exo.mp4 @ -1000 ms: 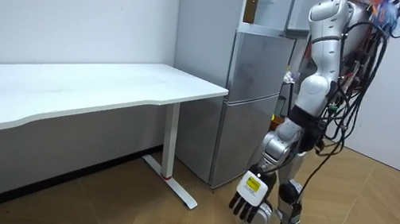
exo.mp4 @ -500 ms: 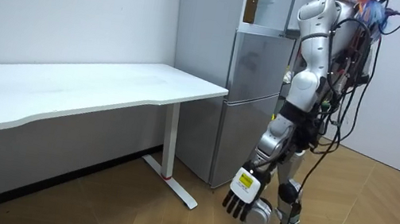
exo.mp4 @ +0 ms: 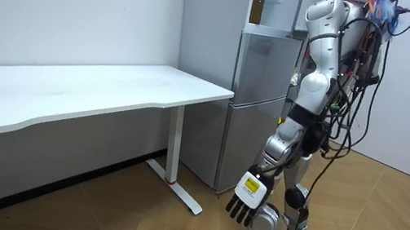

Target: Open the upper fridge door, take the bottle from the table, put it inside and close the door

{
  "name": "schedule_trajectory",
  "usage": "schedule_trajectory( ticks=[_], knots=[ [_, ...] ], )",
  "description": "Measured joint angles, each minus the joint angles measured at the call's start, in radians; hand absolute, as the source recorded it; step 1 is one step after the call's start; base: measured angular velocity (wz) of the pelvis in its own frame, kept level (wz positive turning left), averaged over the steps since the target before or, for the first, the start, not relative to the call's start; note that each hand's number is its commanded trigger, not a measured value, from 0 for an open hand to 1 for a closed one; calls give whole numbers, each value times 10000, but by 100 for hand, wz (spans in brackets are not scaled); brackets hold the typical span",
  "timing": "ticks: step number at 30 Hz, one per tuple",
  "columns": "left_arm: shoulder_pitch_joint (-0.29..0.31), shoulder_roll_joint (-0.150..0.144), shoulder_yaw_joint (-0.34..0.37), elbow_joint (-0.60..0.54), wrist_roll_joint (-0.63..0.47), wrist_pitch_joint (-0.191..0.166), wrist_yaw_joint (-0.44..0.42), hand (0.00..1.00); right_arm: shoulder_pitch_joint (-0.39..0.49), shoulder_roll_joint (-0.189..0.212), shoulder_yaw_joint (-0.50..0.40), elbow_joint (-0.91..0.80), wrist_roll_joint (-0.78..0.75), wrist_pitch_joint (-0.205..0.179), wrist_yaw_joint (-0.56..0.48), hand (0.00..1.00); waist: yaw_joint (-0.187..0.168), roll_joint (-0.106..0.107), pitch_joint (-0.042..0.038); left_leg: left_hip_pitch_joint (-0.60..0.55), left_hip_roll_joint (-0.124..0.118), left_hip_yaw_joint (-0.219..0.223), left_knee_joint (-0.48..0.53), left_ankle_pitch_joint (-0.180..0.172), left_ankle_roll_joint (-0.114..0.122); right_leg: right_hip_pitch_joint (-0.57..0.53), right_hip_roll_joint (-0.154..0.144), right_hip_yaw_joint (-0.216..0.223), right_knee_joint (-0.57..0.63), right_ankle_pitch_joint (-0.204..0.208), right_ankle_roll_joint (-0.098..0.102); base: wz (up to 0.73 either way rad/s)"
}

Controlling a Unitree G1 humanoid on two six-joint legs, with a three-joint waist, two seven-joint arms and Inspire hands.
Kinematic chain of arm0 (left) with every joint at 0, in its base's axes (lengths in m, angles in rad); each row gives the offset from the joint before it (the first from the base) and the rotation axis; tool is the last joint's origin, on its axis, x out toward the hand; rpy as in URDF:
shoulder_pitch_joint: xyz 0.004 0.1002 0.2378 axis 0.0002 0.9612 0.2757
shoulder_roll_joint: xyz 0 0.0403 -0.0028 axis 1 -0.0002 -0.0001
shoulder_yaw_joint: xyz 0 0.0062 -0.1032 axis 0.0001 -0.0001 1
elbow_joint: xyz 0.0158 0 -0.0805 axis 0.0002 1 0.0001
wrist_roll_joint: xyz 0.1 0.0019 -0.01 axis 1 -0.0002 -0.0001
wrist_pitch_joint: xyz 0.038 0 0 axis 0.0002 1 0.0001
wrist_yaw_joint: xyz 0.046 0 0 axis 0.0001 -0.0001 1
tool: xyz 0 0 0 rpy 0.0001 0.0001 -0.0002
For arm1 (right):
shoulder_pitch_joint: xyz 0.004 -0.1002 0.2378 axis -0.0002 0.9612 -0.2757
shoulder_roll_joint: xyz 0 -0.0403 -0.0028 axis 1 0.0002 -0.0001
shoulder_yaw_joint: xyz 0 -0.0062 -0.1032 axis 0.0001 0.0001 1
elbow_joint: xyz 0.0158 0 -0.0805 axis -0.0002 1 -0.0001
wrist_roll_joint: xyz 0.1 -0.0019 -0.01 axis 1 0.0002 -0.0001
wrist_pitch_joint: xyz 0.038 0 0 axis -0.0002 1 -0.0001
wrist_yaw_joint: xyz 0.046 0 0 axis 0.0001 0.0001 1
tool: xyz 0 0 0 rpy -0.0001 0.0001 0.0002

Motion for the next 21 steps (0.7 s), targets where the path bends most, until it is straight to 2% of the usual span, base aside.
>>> schedule_trajectory(
  ticks=[6, 12, 21],
  knots=[
    [-160, 12, -22, 63, 2, -107, -10, 0, -268, -1, 66, -804, -874, -11, -454, 0, 230, 36, -18, -17, 15, 0, 3, 1, -1, -144, -4, 13, 233, 1, 0, 0],
    [-165, 7, 2, 319, -2, -175, -9, 0, -561, -1, 61, -968, -1253, -11, -643, 0, 245, -35, -9, 8, 21, 0, 17, 0, 0, -158, -27, -94, 318, 0, 0, 0],
    [-180, 6, 0, 327, -1, -172, -16, 0, -537, -37, 64, -1450, -1262, -33, -648, 0, 268, -80, -15, 2, 13, -10, 35, 8, 15, -143, -21, -31, 169, -13, -3, -1]
  ],
)
